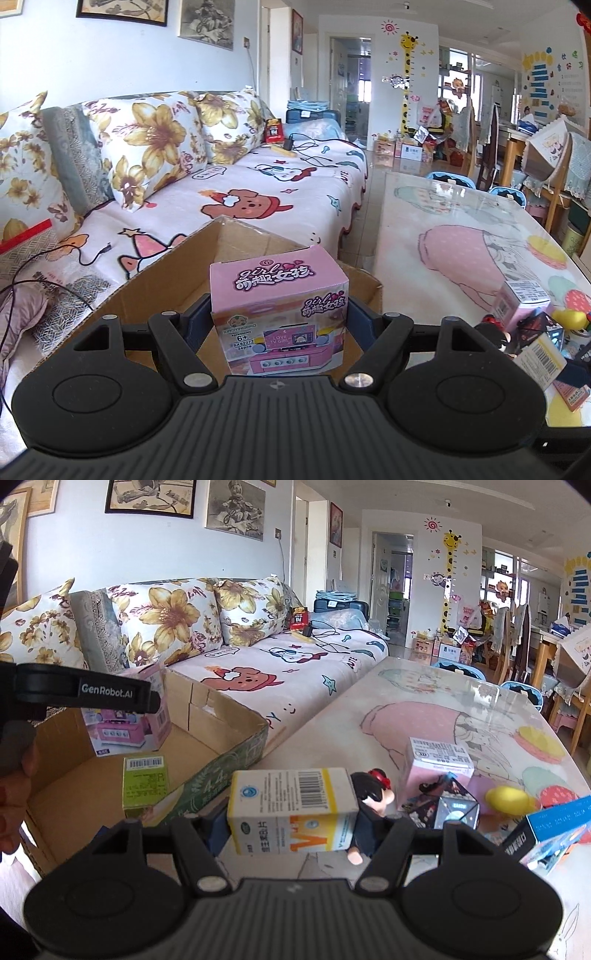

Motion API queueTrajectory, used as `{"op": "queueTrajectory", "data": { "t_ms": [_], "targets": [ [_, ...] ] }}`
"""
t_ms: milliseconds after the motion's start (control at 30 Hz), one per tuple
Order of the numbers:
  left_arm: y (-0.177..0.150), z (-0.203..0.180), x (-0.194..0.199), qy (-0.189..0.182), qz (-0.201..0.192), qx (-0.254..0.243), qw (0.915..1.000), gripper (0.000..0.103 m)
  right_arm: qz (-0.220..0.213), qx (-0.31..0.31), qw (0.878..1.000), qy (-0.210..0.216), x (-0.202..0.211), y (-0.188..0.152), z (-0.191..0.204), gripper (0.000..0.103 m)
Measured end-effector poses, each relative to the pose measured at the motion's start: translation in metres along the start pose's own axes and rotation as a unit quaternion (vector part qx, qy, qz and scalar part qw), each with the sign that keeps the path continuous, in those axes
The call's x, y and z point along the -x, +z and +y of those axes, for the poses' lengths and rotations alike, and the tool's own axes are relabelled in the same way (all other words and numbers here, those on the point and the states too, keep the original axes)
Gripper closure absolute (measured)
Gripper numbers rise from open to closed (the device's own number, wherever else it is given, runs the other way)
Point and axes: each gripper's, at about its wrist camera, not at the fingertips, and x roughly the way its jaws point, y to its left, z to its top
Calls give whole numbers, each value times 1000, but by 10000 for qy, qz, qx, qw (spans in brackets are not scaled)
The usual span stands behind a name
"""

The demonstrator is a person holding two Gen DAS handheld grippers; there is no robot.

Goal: Organize rigid objects
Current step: 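Carry the milk box and pink box into the cardboard box and release both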

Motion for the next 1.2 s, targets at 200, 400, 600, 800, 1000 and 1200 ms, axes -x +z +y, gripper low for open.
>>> {"op": "queueTrajectory", "data": {
  "t_ms": [200,400,600,800,1000,1200],
  "targets": [
    [-1,2,5,182,66,168,9997,9,-132,135,9997,173,-14,23,17,38],
    [1,9,7,288,188,396,9986,8,-132,382,9988,271,-36,37,34,37],
    [1,12,8,346,322,567,9973,8,-57,590,9975,377,-57,44,51,37],
    [1,15,13,430,394,718,9957,8,44,732,9965,390,-78,48,64,37],
    [0,17,12,511,516,914,9932,7,121,890,9956,280,-96,50,76,36],
    [1,17,12,548,582,1062,9911,3,-54,752,9971,92,-86,50,73,19]
  ]
}}
